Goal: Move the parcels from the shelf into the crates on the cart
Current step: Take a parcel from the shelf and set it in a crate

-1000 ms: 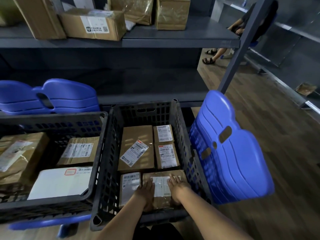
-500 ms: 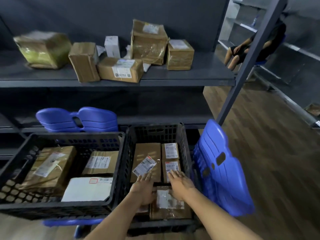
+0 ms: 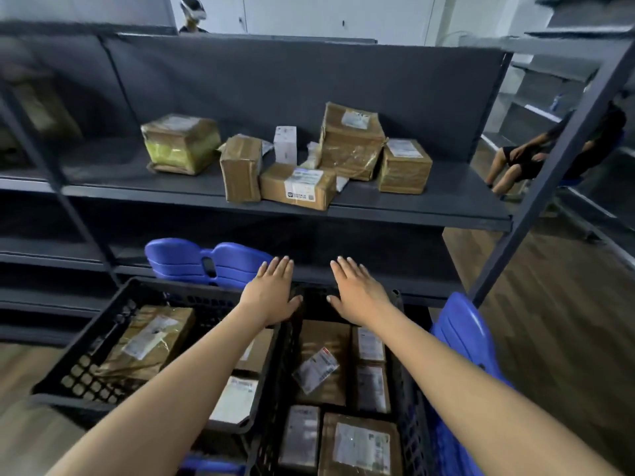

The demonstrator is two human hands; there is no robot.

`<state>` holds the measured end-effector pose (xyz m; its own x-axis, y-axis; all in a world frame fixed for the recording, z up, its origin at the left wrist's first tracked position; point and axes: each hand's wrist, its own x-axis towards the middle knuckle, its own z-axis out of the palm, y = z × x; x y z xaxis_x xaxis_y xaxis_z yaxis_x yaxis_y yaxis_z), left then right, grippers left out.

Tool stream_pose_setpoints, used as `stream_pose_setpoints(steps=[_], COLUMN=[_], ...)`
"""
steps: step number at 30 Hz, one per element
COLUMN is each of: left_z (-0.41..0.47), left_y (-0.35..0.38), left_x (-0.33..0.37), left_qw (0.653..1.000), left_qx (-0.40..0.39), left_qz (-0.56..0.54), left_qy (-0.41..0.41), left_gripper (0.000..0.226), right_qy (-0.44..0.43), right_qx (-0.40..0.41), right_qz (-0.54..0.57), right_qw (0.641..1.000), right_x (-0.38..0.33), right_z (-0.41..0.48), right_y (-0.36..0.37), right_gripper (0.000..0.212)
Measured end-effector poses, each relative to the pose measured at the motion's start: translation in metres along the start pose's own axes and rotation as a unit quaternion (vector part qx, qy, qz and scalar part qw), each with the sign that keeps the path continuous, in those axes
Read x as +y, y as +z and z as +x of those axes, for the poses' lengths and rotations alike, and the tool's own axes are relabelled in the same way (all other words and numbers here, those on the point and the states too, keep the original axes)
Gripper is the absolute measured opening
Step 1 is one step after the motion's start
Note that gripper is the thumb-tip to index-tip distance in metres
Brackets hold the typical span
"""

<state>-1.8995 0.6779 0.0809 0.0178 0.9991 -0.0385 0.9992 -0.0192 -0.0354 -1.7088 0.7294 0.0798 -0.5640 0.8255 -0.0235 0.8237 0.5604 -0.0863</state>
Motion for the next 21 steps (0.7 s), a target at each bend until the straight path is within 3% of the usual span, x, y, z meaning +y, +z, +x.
stream_pose_setpoints(steps=[7,13,21], left_z=[0.023,0.044,0.086], left_y=[-0.060,-0.092,-0.122], left_x=[-0.053,-0.112,-0.194], left_qw=[0.996,0.979,0.977], left_qx=[0.081,0.200,0.204], left_qz=[0.046,0.044,0.058], left_qy=[-0.005,0.015,0.033], left_gripper=[0.076,0.062,0.071], right_qy=[-0.003,0.001,0.055], right_qx=[0.082,0.141,0.154], right_qz=[-0.048,-0.051,-0.033], right_qw=[0.995,0.989,0.986], right_x=[-0.032,-0.068,-0.110], right_z=[0.056,0.105,0.170], right_y=[-0.060,-0.093,-0.121], right_gripper=[0.074,0.070,0.071])
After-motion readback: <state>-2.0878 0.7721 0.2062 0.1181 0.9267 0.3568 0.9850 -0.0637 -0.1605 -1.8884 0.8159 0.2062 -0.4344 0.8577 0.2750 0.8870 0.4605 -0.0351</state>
